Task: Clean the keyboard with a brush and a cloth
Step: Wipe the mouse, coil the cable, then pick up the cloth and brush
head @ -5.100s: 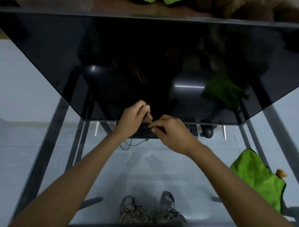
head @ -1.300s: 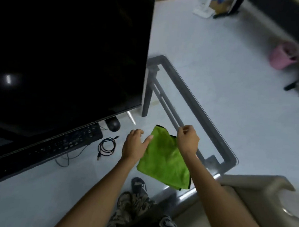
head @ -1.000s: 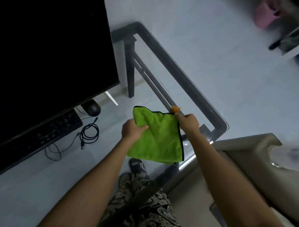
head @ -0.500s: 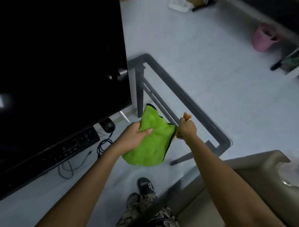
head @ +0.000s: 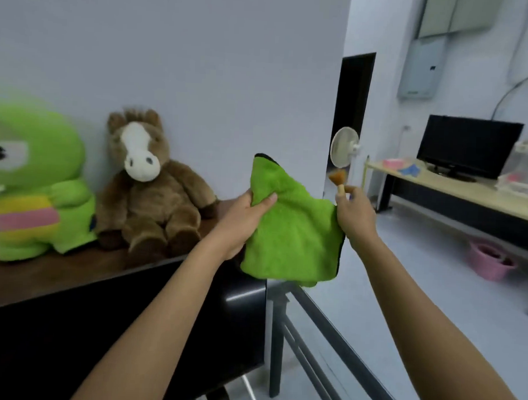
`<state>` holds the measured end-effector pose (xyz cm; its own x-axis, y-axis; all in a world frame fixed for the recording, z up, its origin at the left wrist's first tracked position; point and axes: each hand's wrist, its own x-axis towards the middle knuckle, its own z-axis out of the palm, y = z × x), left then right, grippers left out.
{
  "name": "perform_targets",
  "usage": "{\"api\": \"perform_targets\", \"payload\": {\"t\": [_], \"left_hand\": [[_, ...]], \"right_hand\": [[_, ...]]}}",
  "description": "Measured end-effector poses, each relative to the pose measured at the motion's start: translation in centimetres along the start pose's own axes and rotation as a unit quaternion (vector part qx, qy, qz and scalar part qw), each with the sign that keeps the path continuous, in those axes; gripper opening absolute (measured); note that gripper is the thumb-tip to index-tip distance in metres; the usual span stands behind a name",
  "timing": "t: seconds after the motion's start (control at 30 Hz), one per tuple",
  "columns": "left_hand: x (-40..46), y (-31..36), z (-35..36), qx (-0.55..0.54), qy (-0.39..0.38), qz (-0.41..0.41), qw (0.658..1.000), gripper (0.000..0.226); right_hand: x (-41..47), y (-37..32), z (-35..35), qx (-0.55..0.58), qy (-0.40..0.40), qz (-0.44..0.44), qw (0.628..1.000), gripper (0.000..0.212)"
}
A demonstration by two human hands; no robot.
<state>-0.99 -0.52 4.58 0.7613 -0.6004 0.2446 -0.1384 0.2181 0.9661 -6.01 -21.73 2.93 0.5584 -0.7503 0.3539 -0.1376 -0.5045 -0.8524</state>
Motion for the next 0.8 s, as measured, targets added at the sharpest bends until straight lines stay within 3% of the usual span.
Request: {"api": "perform_targets", "payload": {"t": [0.13,0.33,0.4,0.47,0.53,0.67,0.73,0.8], "left_hand": [[5.2,1.9,-1.5,-0.030,0.047,-0.002,0.998,0.015],[9.9,-3.0,-5.8,-0.065,0.167,-0.098,0.979,0.031],[10.8,-5.1,-7.3,-0.021,0.196,-0.143,0.970,0.029],[11.9,-6.8,-8.7,0.117,0.210,-0.193,0.951,0.035],[12.2,-7.2,-9.1,0.355,0.227,-0.207,0.883,0.054],[10.8,-5.9,-6.0,0.610,0.261,-0.127,0.738,0.065],[10.9,-6.9,-5.4,0.696,0.157,-0.109,0.692,0.074],[11.0,-8.0,-5.7,0.714,0.021,-0.155,0.682,0.080]], "right_hand": [[3.0,-3.1,1.6,-0.012,0.005,-0.043,0.999,0.029],[5.1,-3.5,5.4,-0.007,-0.036,-0.031,0.999,0.027],[5.5,-2.6,6.6,-0.013,-0.053,-0.025,0.998,0.026],[5.9,-1.6,7.6,-0.022,-0.066,-0.019,0.997,0.026],[6.3,-0.9,8.4,-0.032,-0.078,-0.014,0.996,0.028],[7.0,0.5,10.1,-0.094,-0.130,-0.044,0.986,0.032],[6.8,1.7,11.3,-0.108,-0.152,-0.041,0.982,0.032],[6.3,2.9,12.3,-0.129,-0.149,-0.032,0.980,0.037]]}}
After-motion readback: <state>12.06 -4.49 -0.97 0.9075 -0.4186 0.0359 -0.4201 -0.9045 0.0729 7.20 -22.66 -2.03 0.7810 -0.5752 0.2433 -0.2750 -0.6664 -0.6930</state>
